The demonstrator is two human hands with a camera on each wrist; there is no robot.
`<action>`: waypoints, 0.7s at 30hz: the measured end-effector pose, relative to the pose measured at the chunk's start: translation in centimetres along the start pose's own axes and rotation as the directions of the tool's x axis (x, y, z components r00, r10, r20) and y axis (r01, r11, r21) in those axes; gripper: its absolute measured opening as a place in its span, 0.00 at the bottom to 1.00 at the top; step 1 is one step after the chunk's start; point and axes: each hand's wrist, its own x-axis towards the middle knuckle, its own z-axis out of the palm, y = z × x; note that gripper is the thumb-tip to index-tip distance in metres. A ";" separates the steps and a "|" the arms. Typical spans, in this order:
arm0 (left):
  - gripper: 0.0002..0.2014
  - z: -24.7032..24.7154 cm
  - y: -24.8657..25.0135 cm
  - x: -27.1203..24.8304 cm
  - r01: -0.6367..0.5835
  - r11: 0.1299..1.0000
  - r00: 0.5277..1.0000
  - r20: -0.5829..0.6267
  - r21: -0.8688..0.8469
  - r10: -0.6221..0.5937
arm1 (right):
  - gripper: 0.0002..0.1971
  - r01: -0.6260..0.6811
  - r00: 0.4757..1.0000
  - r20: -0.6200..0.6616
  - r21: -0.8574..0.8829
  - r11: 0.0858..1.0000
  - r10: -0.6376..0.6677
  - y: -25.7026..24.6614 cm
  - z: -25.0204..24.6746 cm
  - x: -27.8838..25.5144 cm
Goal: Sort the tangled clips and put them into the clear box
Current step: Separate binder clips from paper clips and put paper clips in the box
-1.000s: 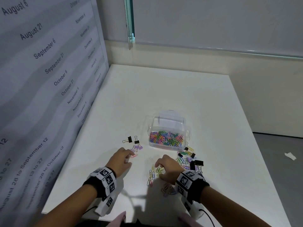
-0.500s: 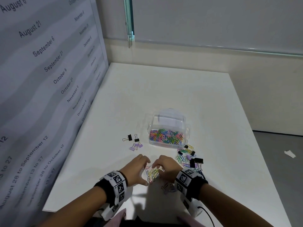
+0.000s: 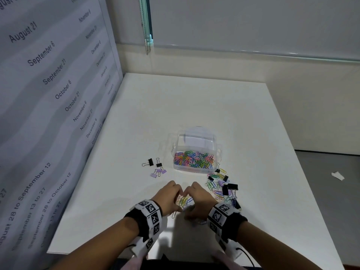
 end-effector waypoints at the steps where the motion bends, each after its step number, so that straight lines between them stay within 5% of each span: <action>1: 0.22 -0.1 0.1 0.2 0.016 1.000 1.000 -0.010 -0.004 -0.016 | 0.27 -0.028 1.000 -0.010 0.013 1.000 0.028 -0.2 0.1 0.2; 7: 0.08 -0.2 0.1 0.7 -0.013 0.999 0.998 -0.061 0.052 0.016 | 0.12 -0.143 0.989 -0.032 0.072 0.987 0.146 -0.5 -1.1 0.6; 14: 0.08 -0.6 0.1 1.2 -0.028 0.992 0.999 -0.018 0.124 0.030 | 0.08 -0.214 0.970 -0.082 0.146 0.966 0.227 0.8 -3.9 0.5; 21: 0.09 -1.6 0.3 2.0 -0.016 0.991 1.000 0.004 0.136 0.015 | 0.05 -0.150 0.922 -0.316 0.236 0.960 0.222 0.0 -9.2 1.6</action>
